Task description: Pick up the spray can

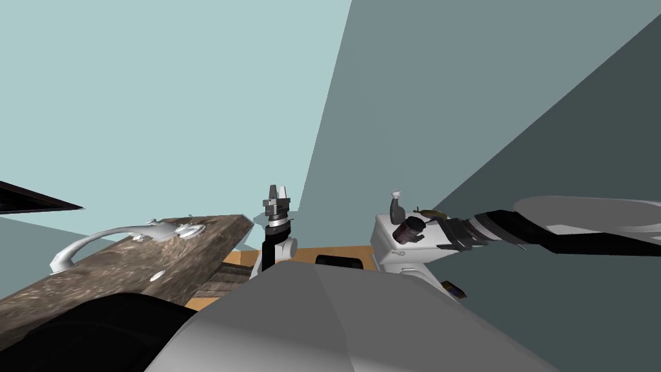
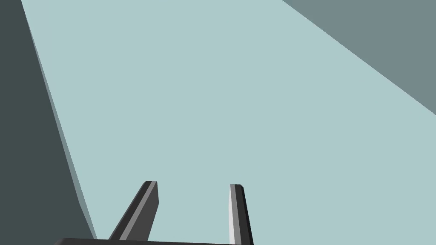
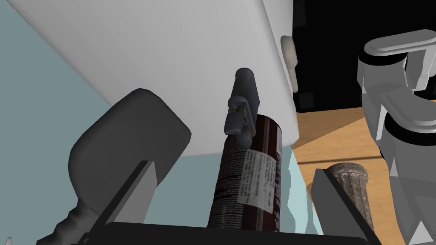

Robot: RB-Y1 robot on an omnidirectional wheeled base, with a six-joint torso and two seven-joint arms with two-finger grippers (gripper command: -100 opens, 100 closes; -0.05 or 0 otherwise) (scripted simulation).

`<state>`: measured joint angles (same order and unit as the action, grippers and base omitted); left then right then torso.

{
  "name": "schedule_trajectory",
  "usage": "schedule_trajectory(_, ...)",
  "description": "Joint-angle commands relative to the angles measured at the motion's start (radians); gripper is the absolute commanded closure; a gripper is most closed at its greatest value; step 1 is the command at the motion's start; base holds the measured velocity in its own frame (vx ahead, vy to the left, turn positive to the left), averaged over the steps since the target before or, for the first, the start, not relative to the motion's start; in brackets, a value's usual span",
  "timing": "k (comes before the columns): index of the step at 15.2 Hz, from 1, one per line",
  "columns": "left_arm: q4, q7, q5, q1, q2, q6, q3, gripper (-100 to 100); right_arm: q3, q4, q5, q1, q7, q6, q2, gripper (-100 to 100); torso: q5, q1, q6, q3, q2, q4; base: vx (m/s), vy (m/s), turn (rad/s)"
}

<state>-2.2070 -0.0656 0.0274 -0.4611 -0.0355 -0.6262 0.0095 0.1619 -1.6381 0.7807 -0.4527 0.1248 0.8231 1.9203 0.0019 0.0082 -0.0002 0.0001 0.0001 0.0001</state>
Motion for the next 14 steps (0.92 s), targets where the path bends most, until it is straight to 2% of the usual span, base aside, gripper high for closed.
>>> schedule_trajectory(1, 0.000, 0.000, 0.000, 0.000, 0.000, 0.000, 0.000, 0, -0.002, 0.004, 0.002, -0.004, 0.008, 0.007, 0.041, -100, 0.000, 0.000, 0.000, 0.000, 0.000, 0.000, 0.010, 0.106, 0.017)
schedule_trajectory(4, 0.000, 0.000, 0.000, 0.000, 0.000, 0.000, 0.000, 0, -0.016, 0.019, 0.026, 0.002, 0.013, 0.032, 0.103, -100, 0.001, 0.002, 0.000, 0.000, 0.000, 0.000, 0.006, 0.126, 0.016)
schedule_trajectory(7, 0.000, 0.000, 0.000, 0.000, 0.000, 0.000, 0.000, 0, -0.022, 0.025, 0.036, 0.004, 0.015, 0.043, 0.131, -100, 0.001, 0.002, 0.000, 0.000, 0.000, 0.000, -0.002, 0.106, 0.014)
schedule_trajectory(8, 0.000, 0.000, 0.000, 0.000, 0.000, 0.000, 0.000, 0, -0.032, 0.034, 0.051, 0.008, 0.018, 0.061, 0.169, -100, 0.000, 0.001, 0.000, 0.000, 0.000, 0.000, -0.012, 0.134, 0.026)
schedule_trajectory(11, 0.000, 0.000, 0.000, 0.000, 0.000, 0.000, 0.000, 0, -0.042, 0.041, 0.064, 0.011, 0.020, 0.077, 0.196, -100, 0.001, 0.003, 0.000, 0.001, 0.002, 0.000, -0.019, 0.141, 0.013)
schedule_trajectory(12, 0.000, 0.000, 0.000, 0.000, 0.000, 0.000, 0.000, 0, -0.053, 0.040, 0.058, -0.005, 0.017, 0.070, 0.179, -100, 0.001, 0.003, 0.000, 0.001, 0.001, 0.000, -0.005, 0.086, -0.002)
schedule_trajectory(13, 0.000, 0.000, 0.000, 0.000, 0.000, 0.000, 0.000, 0, -0.043, 0.045, 0.072, -0.020, 0.028, 0.052, 0.153, -100, 0.000, 0.001, 0.000, 0.001, 0.001, 0.000, 0.010, 0.035, 0.085)
schedule_trajectory(14, 0.000, 0.000, 0.000, 0.000, 0.000, 0.000, 0.000, 0, -0.043, 0.045, 0.072, -0.020, 0.028, 0.052, 0.153, -100, -0.001, -0.002, 0.000, 0.000, 0.000, 0.000, 0.018, 0.013, 0.092)
